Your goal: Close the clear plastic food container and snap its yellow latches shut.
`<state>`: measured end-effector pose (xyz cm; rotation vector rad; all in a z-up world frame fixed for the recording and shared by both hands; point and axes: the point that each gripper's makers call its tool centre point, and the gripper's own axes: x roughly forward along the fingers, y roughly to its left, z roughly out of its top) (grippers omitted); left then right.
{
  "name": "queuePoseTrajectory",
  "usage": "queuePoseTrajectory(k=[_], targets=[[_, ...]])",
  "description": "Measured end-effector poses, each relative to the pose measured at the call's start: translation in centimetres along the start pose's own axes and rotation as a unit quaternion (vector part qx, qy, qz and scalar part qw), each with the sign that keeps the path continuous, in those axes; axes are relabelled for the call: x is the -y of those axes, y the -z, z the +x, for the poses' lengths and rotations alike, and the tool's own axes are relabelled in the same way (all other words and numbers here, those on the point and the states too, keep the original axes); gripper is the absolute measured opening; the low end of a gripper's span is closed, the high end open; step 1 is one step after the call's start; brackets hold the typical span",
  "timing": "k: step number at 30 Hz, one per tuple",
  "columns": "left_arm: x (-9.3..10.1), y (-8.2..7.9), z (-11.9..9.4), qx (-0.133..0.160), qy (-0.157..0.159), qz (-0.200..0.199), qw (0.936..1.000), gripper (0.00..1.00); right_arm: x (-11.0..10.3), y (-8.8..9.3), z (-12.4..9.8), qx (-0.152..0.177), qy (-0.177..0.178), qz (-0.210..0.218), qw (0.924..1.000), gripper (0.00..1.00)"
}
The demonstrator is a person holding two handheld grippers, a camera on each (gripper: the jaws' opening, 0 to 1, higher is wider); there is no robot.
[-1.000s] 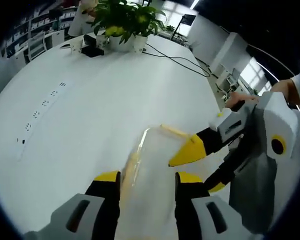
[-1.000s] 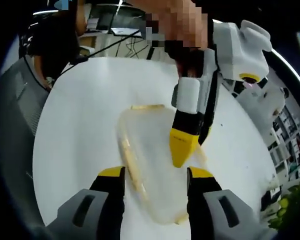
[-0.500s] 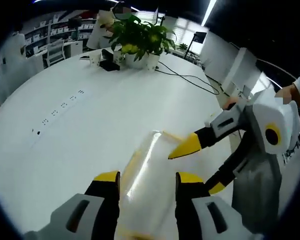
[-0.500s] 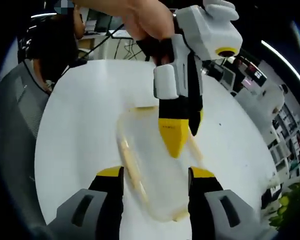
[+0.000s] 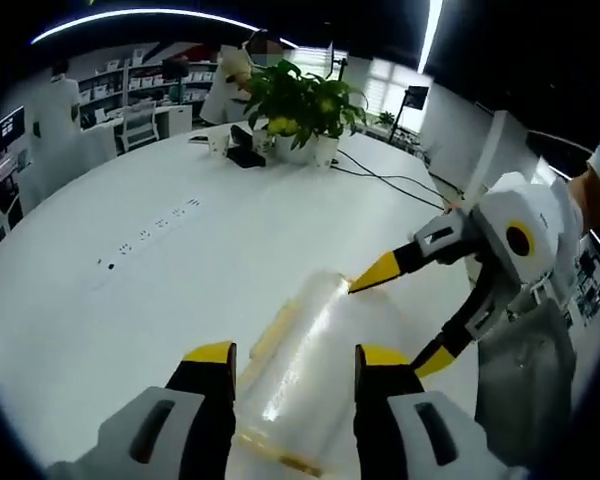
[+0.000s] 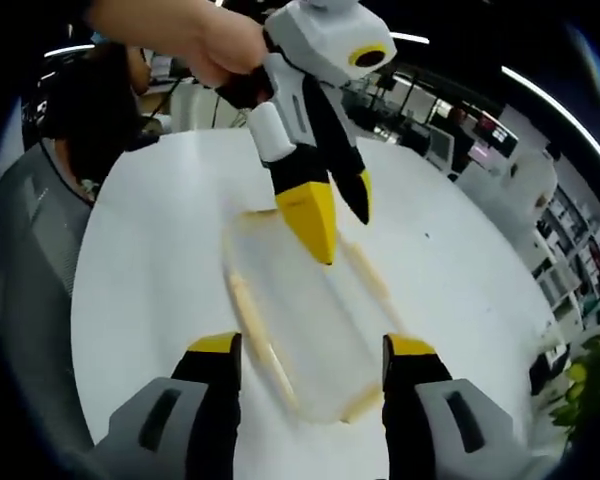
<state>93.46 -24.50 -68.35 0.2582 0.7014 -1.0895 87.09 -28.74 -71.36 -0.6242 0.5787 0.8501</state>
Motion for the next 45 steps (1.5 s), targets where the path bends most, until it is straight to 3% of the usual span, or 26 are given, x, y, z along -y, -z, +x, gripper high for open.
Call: queuePoseTrajectory(k=[7, 13, 26, 45], targets=[[0.2, 0.8, -0.7, 0.019, -0.012, -0.022, 0.9995, 0.44, 0.4, 0.5, -0.4, 0.003, 0.011, 0.015, 0.9998, 0.55], [0.0, 1.0, -1.5, 0.063, -0.051, -0.029, 0.9963, 0.44, 0.6, 1.0, -0.5, 0.005, 0.019, 0.033, 0.9993, 0.57], [0.6, 3.1, -3.1, 0.108, -0.104, -0.037, 0.9880, 0.47, 0.8, 1.3, -0.5, 0.019, 0.039, 0.074, 0.9963, 0.63], [1.4, 6.0, -3.6, 0.127, -0.131, -0.049, 0.9820, 0.57, 0.6, 3.5, -0.2, 0.015, 0.061, 0.113, 0.9916, 0.66]])
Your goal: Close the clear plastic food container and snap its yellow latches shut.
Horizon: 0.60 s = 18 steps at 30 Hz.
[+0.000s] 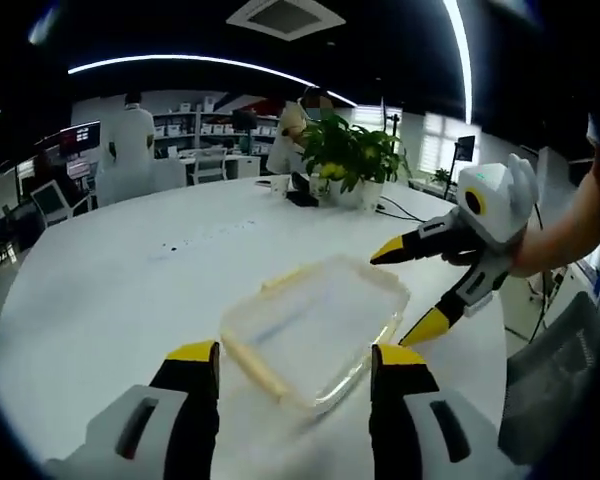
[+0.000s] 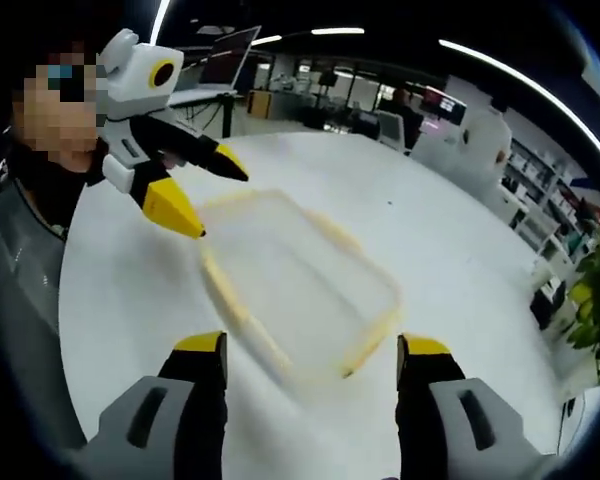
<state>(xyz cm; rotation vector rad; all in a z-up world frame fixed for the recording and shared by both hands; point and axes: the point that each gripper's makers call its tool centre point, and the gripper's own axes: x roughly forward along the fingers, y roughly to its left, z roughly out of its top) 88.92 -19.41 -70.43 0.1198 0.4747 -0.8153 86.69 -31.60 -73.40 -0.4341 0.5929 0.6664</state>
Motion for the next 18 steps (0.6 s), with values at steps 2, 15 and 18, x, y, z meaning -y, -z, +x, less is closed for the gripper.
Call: queuePoseTrajectory(k=[2, 15, 18], targets=[[0.1, 0.3, -0.1, 0.005, 0.002, -0.007, 1.0000, 0.57, 0.0, 0.2, 0.1, -0.001, 0.000, 0.004, 1.0000, 0.66], [0.2, 3.3, 0.6, -0.012, 0.003, 0.009, 0.9999, 0.57, 0.1, 1.4, 1.5, -0.009, -0.003, 0.012, 0.9999, 0.66], [0.3, 3.4, 0.9, -0.008, 0.001, 0.007, 0.9999, 0.57, 0.1, 1.6, 1.7, -0.009, -0.004, 0.017, 0.9998, 0.66]])
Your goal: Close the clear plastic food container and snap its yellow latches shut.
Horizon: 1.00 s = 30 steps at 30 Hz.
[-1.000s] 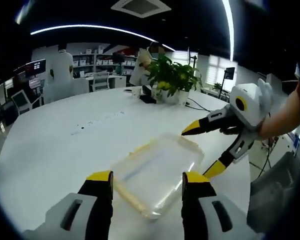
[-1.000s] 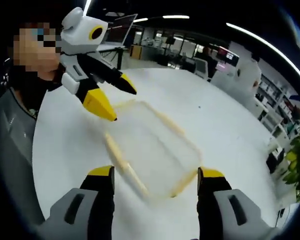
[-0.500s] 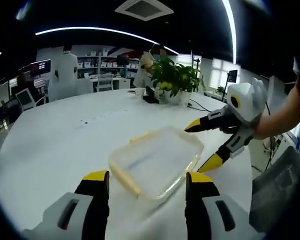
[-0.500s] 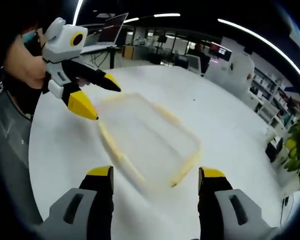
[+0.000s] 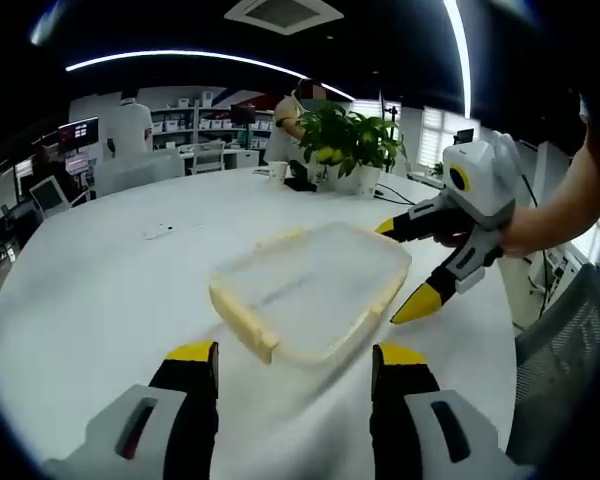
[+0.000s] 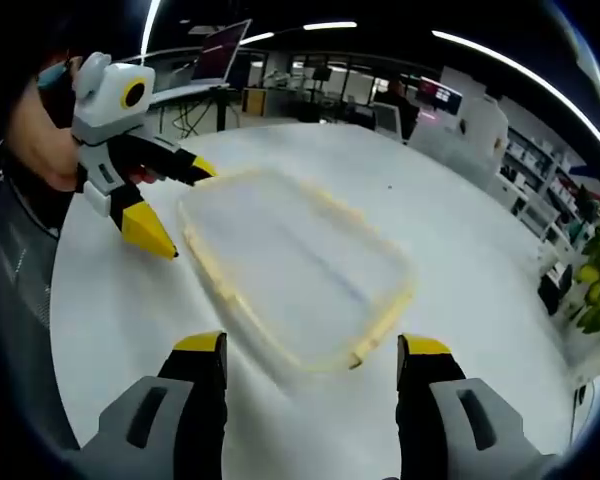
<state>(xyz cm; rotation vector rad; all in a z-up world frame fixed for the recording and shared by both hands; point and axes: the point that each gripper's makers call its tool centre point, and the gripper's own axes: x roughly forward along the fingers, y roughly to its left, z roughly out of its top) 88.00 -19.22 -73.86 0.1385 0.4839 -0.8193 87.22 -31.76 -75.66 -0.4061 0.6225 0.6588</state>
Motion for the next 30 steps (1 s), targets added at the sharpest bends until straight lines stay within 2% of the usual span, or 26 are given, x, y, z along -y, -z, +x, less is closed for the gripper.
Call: queuePoseTrajectory(k=[10, 21, 30], targets=[[0.1, 0.2, 1.0, 0.002, -0.001, 0.002, 1.0000, 0.55, -0.3, 0.4, 0.6, 0.002, -0.008, 0.012, 0.9999, 0.65], [0.3, 0.0, 1.3, 0.004, 0.000, 0.010, 0.9999, 0.50, -0.6, 0.1, 0.9, 0.009, -0.015, 0.005, 0.9998, 0.58], [0.4, 0.0, 1.3, 0.000, -0.002, 0.017, 0.9999, 0.47, -0.4, 0.2, 0.8, 0.005, -0.006, 0.002, 1.0000, 0.54]])
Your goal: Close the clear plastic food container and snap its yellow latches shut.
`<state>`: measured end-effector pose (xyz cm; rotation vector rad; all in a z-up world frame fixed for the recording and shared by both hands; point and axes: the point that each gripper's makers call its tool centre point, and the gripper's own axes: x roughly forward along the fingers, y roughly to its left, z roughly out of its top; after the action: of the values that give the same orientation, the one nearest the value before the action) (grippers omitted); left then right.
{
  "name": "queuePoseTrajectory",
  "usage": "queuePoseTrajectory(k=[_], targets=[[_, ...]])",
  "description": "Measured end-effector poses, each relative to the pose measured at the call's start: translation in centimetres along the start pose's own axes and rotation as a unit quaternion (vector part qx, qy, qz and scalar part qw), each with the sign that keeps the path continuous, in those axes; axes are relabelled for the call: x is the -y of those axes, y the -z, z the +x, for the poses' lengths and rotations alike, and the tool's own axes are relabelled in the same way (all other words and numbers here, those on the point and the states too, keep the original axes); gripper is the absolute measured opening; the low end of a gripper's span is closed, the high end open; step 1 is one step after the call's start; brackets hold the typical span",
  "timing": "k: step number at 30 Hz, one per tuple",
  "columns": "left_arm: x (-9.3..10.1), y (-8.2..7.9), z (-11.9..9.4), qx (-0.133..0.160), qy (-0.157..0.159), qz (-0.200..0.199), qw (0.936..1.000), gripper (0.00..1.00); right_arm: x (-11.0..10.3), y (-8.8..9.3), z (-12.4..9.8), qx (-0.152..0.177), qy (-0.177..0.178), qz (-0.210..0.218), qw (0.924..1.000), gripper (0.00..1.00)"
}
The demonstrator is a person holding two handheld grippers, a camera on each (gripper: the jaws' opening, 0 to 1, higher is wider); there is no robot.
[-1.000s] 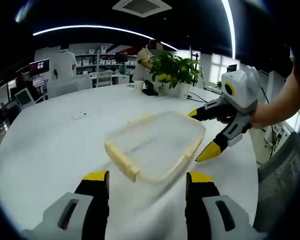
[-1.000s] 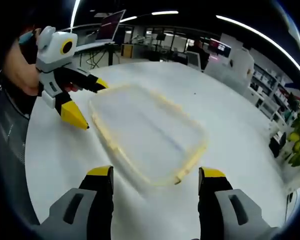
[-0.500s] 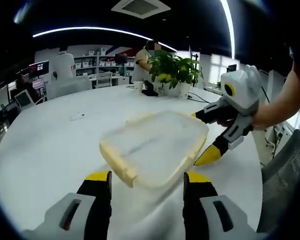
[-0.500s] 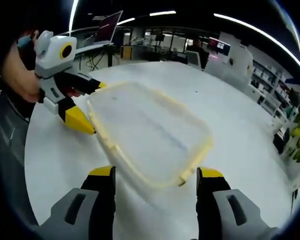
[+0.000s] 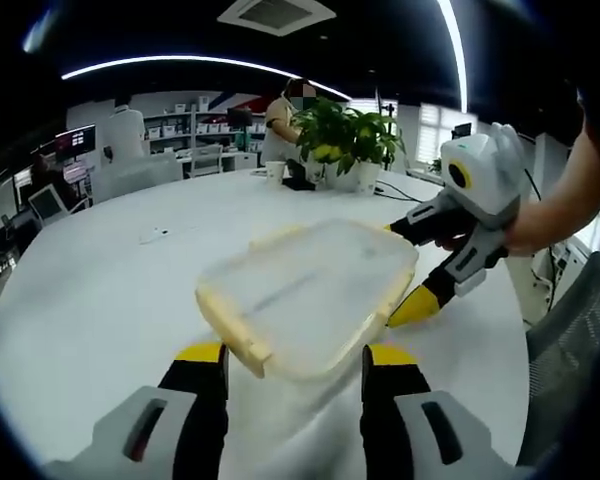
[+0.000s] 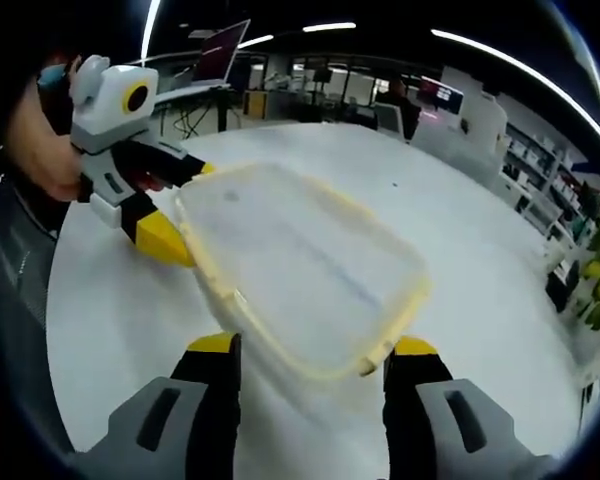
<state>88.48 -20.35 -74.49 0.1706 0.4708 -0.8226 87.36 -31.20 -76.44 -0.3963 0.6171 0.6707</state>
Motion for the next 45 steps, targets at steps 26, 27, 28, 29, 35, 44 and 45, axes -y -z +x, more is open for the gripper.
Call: queuePoseTrajectory(k=[26, 27, 28, 29, 35, 44, 45], targets=[[-3.5, 1.8, -2.9, -0.013, -0.022, 0.012, 0.9996, 0.46, -3.0, -2.7, 2.3, 0.010, -0.006, -0.018, 0.9998, 0.51], [-3.7, 1.9, -3.1, -0.014, -0.024, 0.011, 0.9996, 0.46, -3.2, -2.8, 2.4, 0.011, -0.007, -0.018, 0.9997, 0.51], [-3.9, 1.9, -3.2, -0.014, -0.025, 0.011, 0.9995, 0.46, -3.4, -2.9, 2.5, 0.011, -0.008, -0.020, 0.9997, 0.51], [-4.1, 2.0, -3.4, -0.014, -0.027, 0.011, 0.9995, 0.46, -3.5, -3.0, 2.6, 0.011, -0.009, -0.021, 0.9997, 0.51], [-5.4, 2.6, -4.1, -0.017, -0.035, 0.010, 0.9992, 0.46, -4.5, -3.9, 3.3, 0.012, -0.014, -0.026, 0.9995, 0.50], [-6.8, 2.9, -5.1, -0.020, -0.048, 0.006, 0.9986, 0.46, -5.5, -5.1, 4.6, 0.013, -0.025, -0.031, 0.9991, 0.50], [-7.0, 3.0, -5.1, -0.020, -0.050, 0.006, 0.9986, 0.46, -5.6, -5.2, 4.7, 0.013, -0.025, -0.032, 0.9991, 0.50]])
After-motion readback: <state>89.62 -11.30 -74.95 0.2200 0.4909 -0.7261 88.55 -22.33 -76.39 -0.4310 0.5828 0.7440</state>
